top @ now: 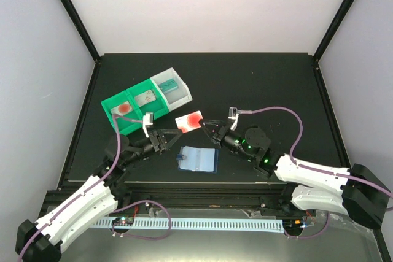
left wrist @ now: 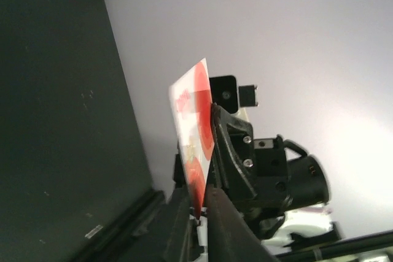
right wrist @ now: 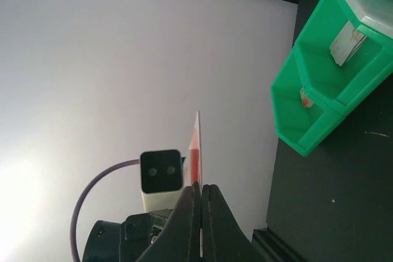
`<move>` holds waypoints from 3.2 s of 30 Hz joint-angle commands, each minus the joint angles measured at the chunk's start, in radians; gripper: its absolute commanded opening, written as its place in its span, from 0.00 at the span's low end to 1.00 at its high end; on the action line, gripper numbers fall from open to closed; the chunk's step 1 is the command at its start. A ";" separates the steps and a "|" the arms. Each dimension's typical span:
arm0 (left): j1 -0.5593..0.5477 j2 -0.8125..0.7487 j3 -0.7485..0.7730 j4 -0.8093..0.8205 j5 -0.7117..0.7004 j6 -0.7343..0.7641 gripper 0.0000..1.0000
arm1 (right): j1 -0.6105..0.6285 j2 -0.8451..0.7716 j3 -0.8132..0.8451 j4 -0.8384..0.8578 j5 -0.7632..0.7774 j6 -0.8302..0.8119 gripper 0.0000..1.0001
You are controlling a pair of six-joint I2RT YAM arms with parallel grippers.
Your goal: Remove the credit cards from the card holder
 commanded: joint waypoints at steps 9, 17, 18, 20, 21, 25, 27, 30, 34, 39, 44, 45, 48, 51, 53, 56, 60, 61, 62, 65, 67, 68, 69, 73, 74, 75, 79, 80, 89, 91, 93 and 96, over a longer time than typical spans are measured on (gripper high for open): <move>0.004 -0.071 0.027 -0.097 -0.054 0.092 0.01 | 0.006 -0.034 -0.057 0.020 0.012 -0.041 0.14; 0.006 -0.068 0.076 -0.231 -0.082 0.186 0.02 | 0.005 -0.133 -0.065 -0.114 0.057 -0.153 0.65; 0.006 -0.058 0.095 -0.264 -0.085 0.210 0.02 | 0.005 -0.149 -0.063 -0.137 0.062 -0.181 0.71; 0.007 -0.036 0.123 -0.315 -0.087 0.244 0.01 | 0.005 -0.181 -0.065 -0.187 0.078 -0.218 0.81; 0.008 -0.028 0.131 -0.324 -0.086 0.254 0.02 | 0.005 -0.196 -0.069 -0.201 0.082 -0.236 0.87; 0.023 -0.012 0.169 -0.381 -0.091 0.301 0.02 | 0.005 -0.252 -0.060 -0.318 0.069 -0.332 1.00; 0.042 -0.001 0.197 -0.445 -0.091 0.338 0.02 | 0.005 -0.280 -0.060 -0.378 0.061 -0.364 1.00; 0.100 0.022 0.232 -0.499 -0.062 0.378 0.02 | 0.005 -0.335 -0.087 -0.429 0.061 -0.402 1.00; 0.197 0.055 0.247 -0.545 -0.001 0.421 0.01 | 0.004 -0.403 -0.125 -0.473 0.073 -0.433 1.00; 0.403 0.099 0.264 -0.623 0.123 0.507 0.02 | 0.005 -0.458 -0.175 -0.483 0.073 -0.443 1.00; 0.587 0.158 0.323 -0.742 0.194 0.625 0.02 | 0.005 -0.495 -0.185 -0.500 0.063 -0.485 1.00; 0.621 0.173 0.334 -0.759 0.207 0.643 0.02 | 0.004 -0.499 -0.183 -0.509 0.062 -0.493 1.00; 0.720 0.218 0.374 -0.822 0.223 0.698 0.02 | 0.005 -0.509 -0.184 -0.522 0.058 -0.506 1.00; 0.814 0.266 0.419 -0.891 0.226 0.771 0.02 | 0.005 -0.513 -0.189 -0.515 0.048 -0.507 1.00; 0.875 0.299 0.443 -0.920 0.230 0.823 0.02 | 0.005 -0.509 -0.186 -0.516 0.039 -0.509 1.00; 0.961 0.358 0.454 -0.937 0.240 0.871 0.02 | 0.005 -0.510 -0.168 -0.549 0.038 -0.524 1.00; 1.035 0.475 0.468 -0.924 0.257 0.899 0.01 | 0.005 -0.510 -0.164 -0.547 0.041 -0.531 1.00; 1.042 0.504 0.478 -0.923 0.251 0.904 0.02 | 0.005 -0.508 -0.166 -0.539 0.040 -0.529 1.00; 1.043 0.529 0.490 -0.919 0.234 0.913 0.02 | 0.005 -0.505 -0.167 -0.531 0.038 -0.528 1.00; 1.046 0.603 0.532 -0.912 0.204 0.923 0.02 | 0.005 -0.485 -0.158 -0.519 0.024 -0.547 1.00; 1.049 0.643 0.560 -0.909 0.193 0.923 0.01 | 0.005 -0.469 -0.137 -0.538 0.023 -0.573 1.00; 1.050 0.657 0.574 -0.911 0.181 0.922 0.01 | 0.005 -0.463 -0.128 -0.547 0.023 -0.580 1.00; 1.053 0.666 0.587 -0.914 0.165 0.918 0.01 | 0.005 -0.457 -0.120 -0.556 0.024 -0.584 1.00; 1.063 0.669 0.606 -0.893 0.148 0.909 0.01 | 0.003 -0.457 -0.118 -0.548 0.020 -0.577 1.00; 1.064 0.671 0.606 -0.886 0.141 0.908 0.02 | 0.004 -0.458 -0.123 -0.542 0.022 -0.576 1.00; 1.066 0.677 0.608 -0.885 0.129 0.910 0.02 | 0.004 -0.461 -0.126 -0.541 0.028 -0.576 1.00; 1.077 0.720 0.633 -0.908 0.087 0.929 0.02 | 0.004 -0.476 -0.117 -0.561 0.044 -0.591 1.00; 1.077 0.721 0.639 -0.906 0.080 0.929 0.02 | 0.004 -0.479 -0.116 -0.565 0.047 -0.593 1.00; 1.077 0.867 0.687 -0.852 0.063 0.893 0.02 | 0.003 -0.502 -0.100 -0.586 0.095 -0.616 1.00; 1.077 0.894 0.699 -0.842 0.068 0.883 0.02 | 0.003 -0.504 -0.088 -0.595 0.105 -0.630 1.00; 1.076 0.910 0.709 -0.825 0.068 0.878 0.02 | 0.003 -0.503 -0.079 -0.601 0.116 -0.641 1.00; 1.075 0.944 0.739 -0.810 0.097 0.858 0.02 | 0.003 -0.500 -0.075 -0.596 0.129 -0.651 1.00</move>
